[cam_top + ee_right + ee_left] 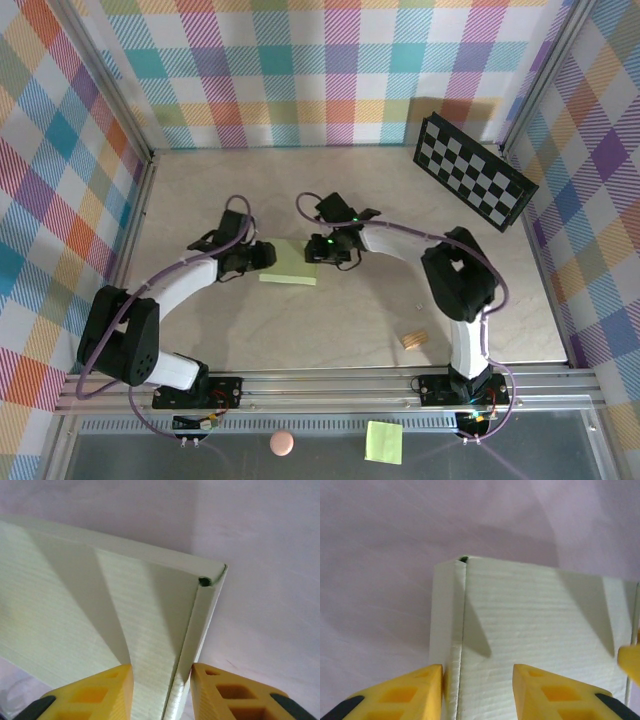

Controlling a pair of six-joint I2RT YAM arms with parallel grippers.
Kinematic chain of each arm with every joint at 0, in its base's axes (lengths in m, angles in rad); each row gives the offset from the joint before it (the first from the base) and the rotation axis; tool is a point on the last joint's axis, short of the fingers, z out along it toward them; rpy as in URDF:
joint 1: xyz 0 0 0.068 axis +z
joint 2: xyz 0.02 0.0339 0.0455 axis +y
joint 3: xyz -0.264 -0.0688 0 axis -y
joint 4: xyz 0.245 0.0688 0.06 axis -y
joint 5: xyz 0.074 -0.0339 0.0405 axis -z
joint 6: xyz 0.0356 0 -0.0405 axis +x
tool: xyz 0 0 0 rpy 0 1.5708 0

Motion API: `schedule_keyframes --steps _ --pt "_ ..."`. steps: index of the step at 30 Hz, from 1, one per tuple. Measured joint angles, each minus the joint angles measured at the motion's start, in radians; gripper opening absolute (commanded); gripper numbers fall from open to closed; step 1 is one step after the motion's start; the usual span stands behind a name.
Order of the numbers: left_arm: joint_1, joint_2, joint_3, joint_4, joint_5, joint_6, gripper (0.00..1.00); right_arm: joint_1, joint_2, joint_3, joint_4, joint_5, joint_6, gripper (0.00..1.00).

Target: Fold the paper box

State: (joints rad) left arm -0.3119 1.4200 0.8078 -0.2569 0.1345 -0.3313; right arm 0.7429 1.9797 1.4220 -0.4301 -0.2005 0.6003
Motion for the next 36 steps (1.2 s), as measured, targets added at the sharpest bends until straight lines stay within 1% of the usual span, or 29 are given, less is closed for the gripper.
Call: schedule_keyframes --steps 5,11,14,16,21,25,28,30,31,34,36 --pt "0.164 0.015 0.005 0.026 0.011 0.025 0.40 0.036 0.170 0.237 0.001 -0.031 0.026 0.34" --pt "0.316 0.134 0.054 0.085 0.031 0.041 0.40 0.054 0.368 0.511 0.029 -0.029 0.060 0.33" --pt "0.379 0.206 0.102 0.103 0.055 0.045 0.40 0.061 0.443 0.592 0.077 -0.029 0.088 0.33" --pt "0.412 0.249 0.144 0.119 0.073 0.045 0.40 0.063 0.475 0.618 0.114 -0.029 0.104 0.33" --pt "0.471 0.335 0.220 0.168 0.113 0.045 0.41 0.070 0.533 0.668 0.220 -0.029 0.142 0.34" --pt "0.499 0.382 0.258 0.208 0.132 0.044 0.42 0.071 0.592 0.744 0.254 -0.024 0.160 0.35" --pt "0.514 0.389 0.262 0.220 0.137 0.037 0.43 0.071 0.631 0.809 0.256 -0.021 0.171 0.39" --pt "0.521 0.389 0.262 0.219 0.138 0.034 0.47 0.071 0.644 0.831 0.255 -0.021 0.171 0.43" --pt "0.522 0.388 0.264 0.217 0.139 0.034 0.51 0.072 0.644 0.833 0.253 -0.021 0.172 0.47" --pt "0.522 0.388 0.286 0.179 0.142 0.035 0.55 0.080 0.643 0.845 0.239 -0.021 0.156 0.57" --pt "0.522 0.388 0.303 0.145 0.137 0.039 0.60 0.087 0.641 0.846 0.228 -0.022 0.142 0.65"
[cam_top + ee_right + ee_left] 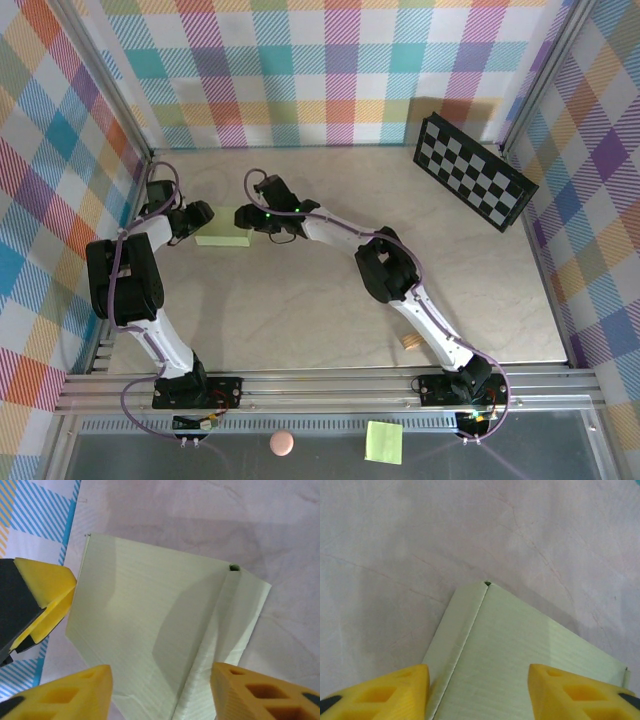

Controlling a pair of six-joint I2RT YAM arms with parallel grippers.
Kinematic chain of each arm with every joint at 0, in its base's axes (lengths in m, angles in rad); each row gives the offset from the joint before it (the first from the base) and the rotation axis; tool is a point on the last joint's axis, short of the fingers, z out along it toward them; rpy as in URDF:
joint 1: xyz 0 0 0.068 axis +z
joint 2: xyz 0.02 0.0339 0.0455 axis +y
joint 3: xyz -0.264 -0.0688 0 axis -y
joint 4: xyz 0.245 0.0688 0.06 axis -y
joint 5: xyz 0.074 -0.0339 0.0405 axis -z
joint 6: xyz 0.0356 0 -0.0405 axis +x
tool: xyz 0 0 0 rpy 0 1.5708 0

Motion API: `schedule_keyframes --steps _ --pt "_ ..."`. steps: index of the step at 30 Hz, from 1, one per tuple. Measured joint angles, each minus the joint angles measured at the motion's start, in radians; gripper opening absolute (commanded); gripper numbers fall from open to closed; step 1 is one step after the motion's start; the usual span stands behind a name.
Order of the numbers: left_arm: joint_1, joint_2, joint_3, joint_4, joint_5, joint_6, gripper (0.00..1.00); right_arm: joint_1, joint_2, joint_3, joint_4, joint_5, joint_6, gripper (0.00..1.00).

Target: Fold the paper box

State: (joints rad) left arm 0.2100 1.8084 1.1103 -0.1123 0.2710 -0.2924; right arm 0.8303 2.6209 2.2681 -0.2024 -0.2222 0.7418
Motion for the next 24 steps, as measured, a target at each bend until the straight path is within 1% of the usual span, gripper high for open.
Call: schedule_keyframes --steps 1,6,8,11,12,16,21,24 --pt "0.000 0.000 0.008 -0.019 -0.001 0.002 0.62 0.003 -0.002 0.000 -0.007 -0.002 -0.010 0.68" --pt "-0.008 -0.021 0.028 -0.087 -0.002 0.003 0.69 0.006 -0.030 -0.005 -0.081 -0.011 -0.063 0.90" --pt "-0.010 -0.046 0.028 -0.110 -0.002 0.005 0.77 0.005 -0.068 -0.033 -0.113 -0.010 -0.093 0.95" --pt "-0.010 -0.098 0.026 -0.127 -0.002 0.005 0.85 -0.003 -0.159 -0.119 -0.142 0.003 -0.141 1.00" --pt "-0.010 -0.116 0.024 -0.126 -0.002 0.003 0.87 -0.008 -0.194 -0.154 -0.147 0.006 -0.158 0.99" --pt "-0.014 -0.208 -0.020 -0.122 -0.005 0.003 1.00 -0.039 -0.363 -0.335 -0.149 0.032 -0.222 0.99" --pt "-0.041 -0.309 -0.130 -0.121 -0.038 0.006 1.00 -0.097 -0.580 -0.606 -0.124 0.084 -0.297 0.99" --pt "-0.077 -0.385 -0.222 -0.113 -0.074 0.021 1.00 -0.143 -0.706 -0.780 -0.108 0.131 -0.352 0.99"
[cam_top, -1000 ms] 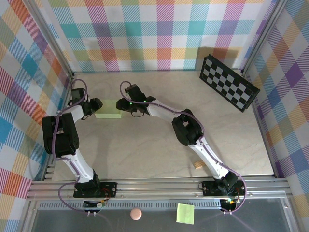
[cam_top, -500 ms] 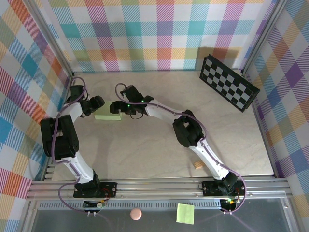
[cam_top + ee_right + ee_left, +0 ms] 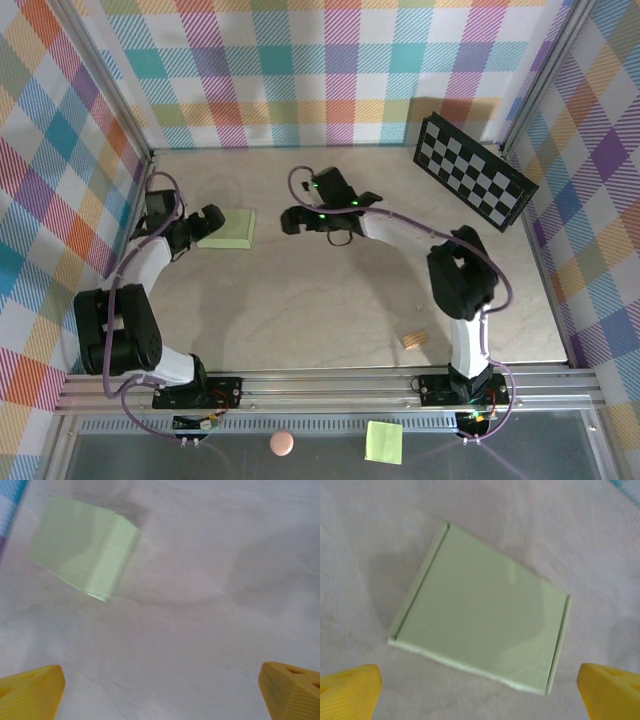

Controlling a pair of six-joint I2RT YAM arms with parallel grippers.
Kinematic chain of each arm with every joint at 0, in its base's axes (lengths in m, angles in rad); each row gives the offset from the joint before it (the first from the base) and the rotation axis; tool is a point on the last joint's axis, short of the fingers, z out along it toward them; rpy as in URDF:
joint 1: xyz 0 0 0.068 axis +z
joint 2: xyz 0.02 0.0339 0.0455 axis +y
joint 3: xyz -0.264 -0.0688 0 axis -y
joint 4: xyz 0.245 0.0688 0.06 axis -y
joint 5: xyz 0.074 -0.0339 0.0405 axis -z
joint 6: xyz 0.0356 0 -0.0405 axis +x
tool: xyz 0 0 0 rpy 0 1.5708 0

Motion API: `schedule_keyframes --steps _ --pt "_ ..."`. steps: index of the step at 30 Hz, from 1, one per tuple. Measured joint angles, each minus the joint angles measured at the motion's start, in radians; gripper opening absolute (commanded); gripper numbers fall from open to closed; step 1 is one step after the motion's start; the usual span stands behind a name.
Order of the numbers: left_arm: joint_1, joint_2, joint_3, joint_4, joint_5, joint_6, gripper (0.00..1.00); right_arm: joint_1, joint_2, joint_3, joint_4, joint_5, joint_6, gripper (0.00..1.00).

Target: Fold the paper box

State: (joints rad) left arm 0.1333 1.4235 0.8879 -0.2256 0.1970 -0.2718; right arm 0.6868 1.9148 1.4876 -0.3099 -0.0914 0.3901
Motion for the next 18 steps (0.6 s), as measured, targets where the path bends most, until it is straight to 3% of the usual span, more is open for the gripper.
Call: schedule_keyframes --steps 8,18 --pt "-0.120 -0.166 -0.199 0.088 -0.141 0.069 1.00 -0.177 -0.331 -0.418 0.037 0.186 -0.150 0.99" --pt "-0.183 -0.166 -0.358 0.271 -0.270 0.158 1.00 -0.458 -0.636 -0.859 0.279 0.293 -0.362 0.99"
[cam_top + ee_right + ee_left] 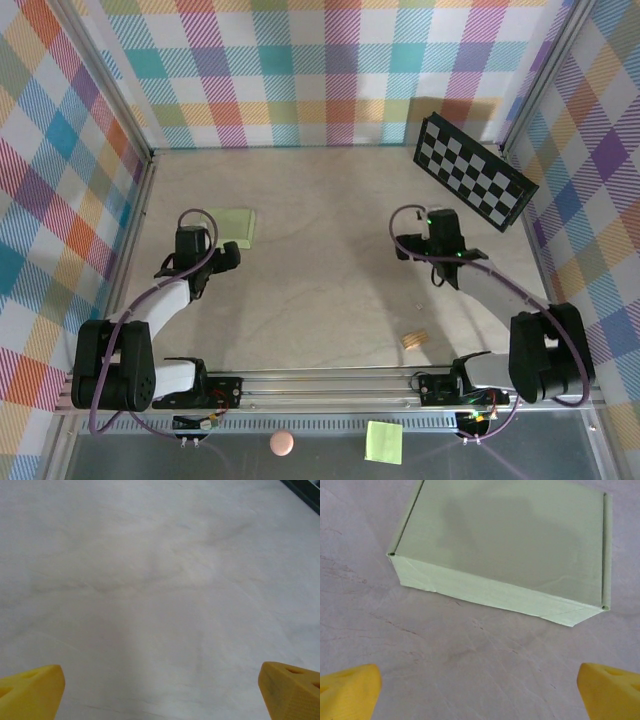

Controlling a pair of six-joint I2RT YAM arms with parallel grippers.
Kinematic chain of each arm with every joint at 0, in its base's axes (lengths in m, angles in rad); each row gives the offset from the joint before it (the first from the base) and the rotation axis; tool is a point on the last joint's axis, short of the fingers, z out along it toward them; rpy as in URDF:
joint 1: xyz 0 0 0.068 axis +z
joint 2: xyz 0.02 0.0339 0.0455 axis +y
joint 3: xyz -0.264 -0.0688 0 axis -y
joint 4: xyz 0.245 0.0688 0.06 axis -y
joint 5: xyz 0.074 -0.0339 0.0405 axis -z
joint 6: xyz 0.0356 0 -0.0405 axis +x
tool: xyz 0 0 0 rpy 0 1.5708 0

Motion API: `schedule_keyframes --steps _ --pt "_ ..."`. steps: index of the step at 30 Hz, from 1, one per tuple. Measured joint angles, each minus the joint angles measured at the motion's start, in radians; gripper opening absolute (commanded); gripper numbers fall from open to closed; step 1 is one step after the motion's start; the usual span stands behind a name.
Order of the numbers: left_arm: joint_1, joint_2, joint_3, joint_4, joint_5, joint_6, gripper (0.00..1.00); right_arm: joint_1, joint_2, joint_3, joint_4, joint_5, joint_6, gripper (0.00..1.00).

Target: Fold the paper box

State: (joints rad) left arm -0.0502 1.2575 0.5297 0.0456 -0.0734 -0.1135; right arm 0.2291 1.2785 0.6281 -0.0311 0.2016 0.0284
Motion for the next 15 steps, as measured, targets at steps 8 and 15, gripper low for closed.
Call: schedule_keyframes --steps 8,15 --pt "-0.008 0.019 -0.106 0.251 0.028 0.077 1.00 -0.209 -0.019 -0.213 0.265 -0.069 -0.047 0.99" --pt "-0.008 0.100 -0.119 0.488 0.054 0.117 1.00 -0.218 0.053 -0.218 0.496 -0.173 -0.031 0.99"
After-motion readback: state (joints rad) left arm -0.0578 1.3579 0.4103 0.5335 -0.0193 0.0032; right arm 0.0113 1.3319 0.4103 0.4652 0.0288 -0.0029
